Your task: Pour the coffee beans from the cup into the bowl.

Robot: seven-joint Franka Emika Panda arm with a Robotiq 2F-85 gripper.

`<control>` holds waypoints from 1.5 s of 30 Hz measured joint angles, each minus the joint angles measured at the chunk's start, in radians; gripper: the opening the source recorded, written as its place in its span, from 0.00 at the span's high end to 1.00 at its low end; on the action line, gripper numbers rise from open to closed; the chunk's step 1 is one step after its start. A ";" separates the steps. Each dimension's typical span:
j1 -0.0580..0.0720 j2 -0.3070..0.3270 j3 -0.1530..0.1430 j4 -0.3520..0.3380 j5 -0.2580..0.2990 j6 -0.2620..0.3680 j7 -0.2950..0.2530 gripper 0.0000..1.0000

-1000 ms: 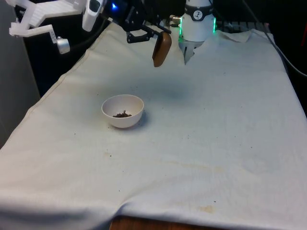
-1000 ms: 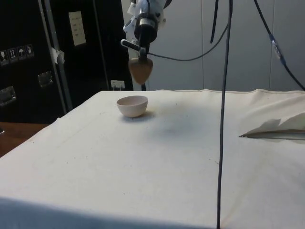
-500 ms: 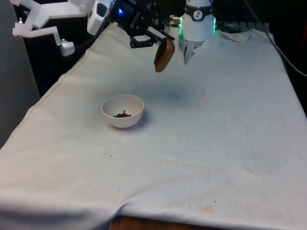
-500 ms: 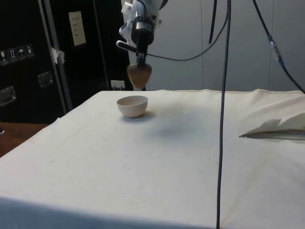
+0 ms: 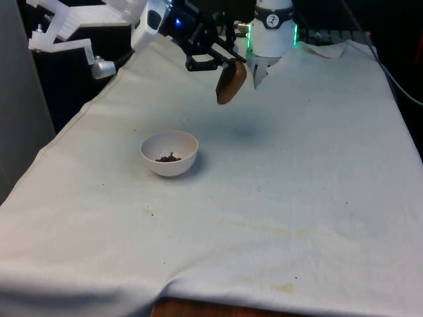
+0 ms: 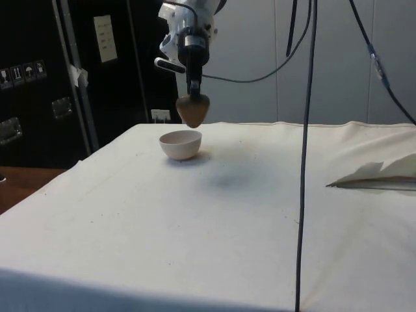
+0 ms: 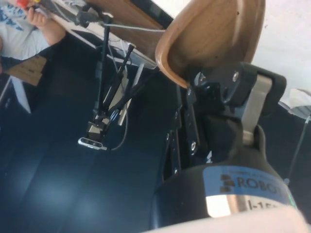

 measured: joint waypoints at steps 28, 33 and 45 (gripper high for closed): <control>0.000 -0.078 0.169 -0.098 -0.132 0.247 0.055 0.98; 0.000 -0.094 0.200 -0.132 -0.143 0.314 0.055 0.98; -0.003 -0.108 0.250 -0.174 -0.143 0.440 0.046 0.98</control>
